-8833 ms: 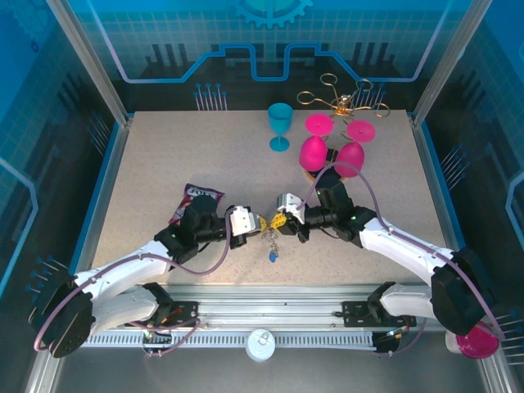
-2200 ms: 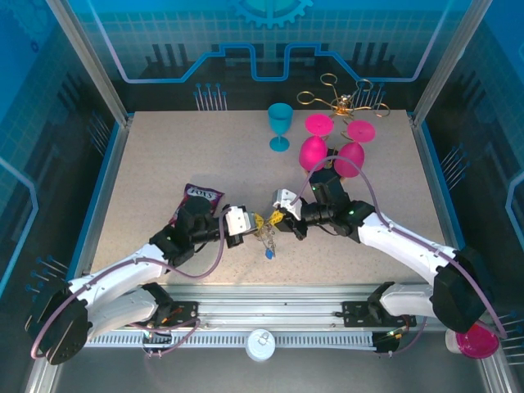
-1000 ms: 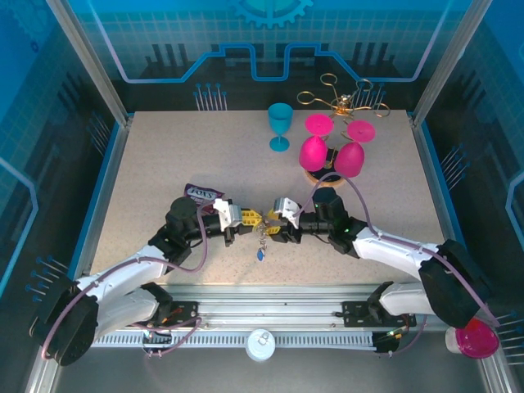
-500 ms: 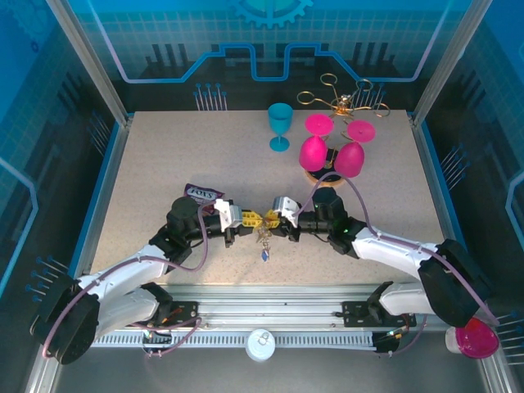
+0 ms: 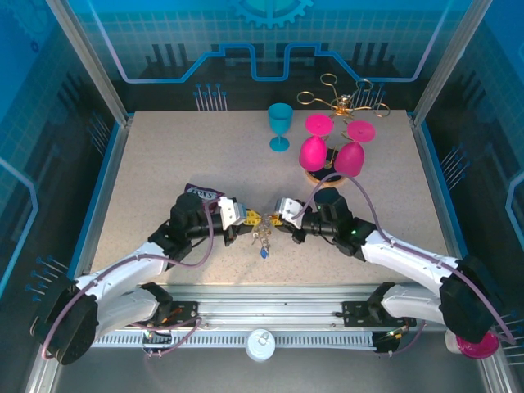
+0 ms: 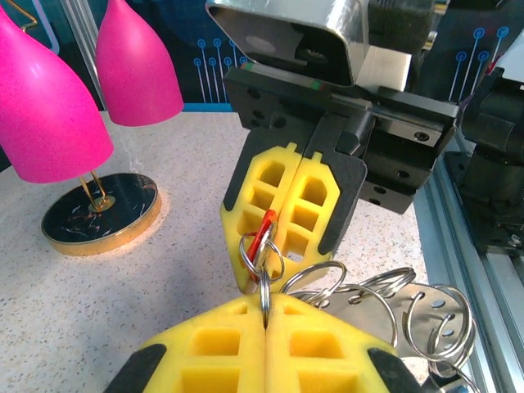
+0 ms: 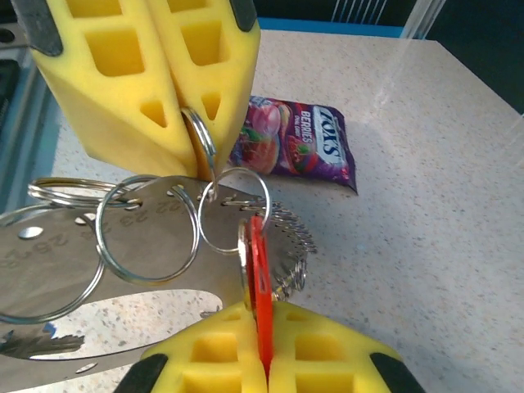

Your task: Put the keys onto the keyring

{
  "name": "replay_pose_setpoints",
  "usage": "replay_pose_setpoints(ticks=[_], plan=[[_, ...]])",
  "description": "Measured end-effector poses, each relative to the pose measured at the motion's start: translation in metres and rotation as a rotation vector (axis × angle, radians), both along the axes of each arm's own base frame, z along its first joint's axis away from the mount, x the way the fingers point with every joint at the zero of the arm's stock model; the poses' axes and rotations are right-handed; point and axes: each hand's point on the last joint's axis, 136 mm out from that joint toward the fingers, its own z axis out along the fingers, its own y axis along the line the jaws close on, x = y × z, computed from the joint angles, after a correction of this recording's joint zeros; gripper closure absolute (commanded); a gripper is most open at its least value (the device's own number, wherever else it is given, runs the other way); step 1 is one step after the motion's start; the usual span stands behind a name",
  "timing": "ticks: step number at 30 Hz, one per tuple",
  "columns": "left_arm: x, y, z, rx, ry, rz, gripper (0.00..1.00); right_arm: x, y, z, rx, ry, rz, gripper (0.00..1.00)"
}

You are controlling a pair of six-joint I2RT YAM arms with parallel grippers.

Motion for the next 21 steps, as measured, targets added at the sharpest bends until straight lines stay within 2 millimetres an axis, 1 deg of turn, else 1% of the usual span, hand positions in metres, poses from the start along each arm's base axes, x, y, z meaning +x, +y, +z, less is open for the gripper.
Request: replay_pose_setpoints(ticks=[3, 4, 8, 10, 12, 14, 15, 17, 21], plan=[[0.002, 0.000, 0.003, 0.015, -0.003, 0.000, 1.00, 0.003, -0.001, 0.006, -0.044, -0.029, -0.013, 1.00], [0.002, 0.000, 0.003, 0.021, -0.005, 0.001, 0.94, 0.003, -0.001, 0.008, -0.058, -0.037, -0.016, 1.00], [0.003, 0.001, 0.000, 0.039, 0.003, 0.009, 0.54, 0.008, -0.005, 0.014, -0.116, -0.064, -0.039, 1.00], [0.004, 0.002, -0.002, 0.045, 0.015, 0.017, 0.40, 0.012, -0.008, 0.017, -0.147, -0.075, -0.059, 1.00], [0.005, 0.003, -0.002, 0.040, 0.014, 0.034, 0.30, 0.015, -0.010, 0.021, -0.174, -0.088, -0.073, 1.00], [0.005, 0.008, 0.000, 0.024, 0.004, 0.066, 0.09, 0.019, -0.011, 0.027, -0.199, -0.102, -0.081, 1.00], [0.004, 0.011, 0.001, 0.014, -0.007, 0.083, 0.06, 0.020, -0.011, 0.029, -0.210, -0.106, -0.081, 1.00], [0.005, 0.019, 0.003, -0.012, -0.021, 0.139, 0.02, 0.025, -0.009, 0.037, -0.232, -0.124, -0.085, 1.00], [0.019, 0.046, 0.013, -0.068, -0.064, 0.341, 0.01, 0.032, 0.003, 0.048, -0.271, -0.153, -0.068, 1.00]])
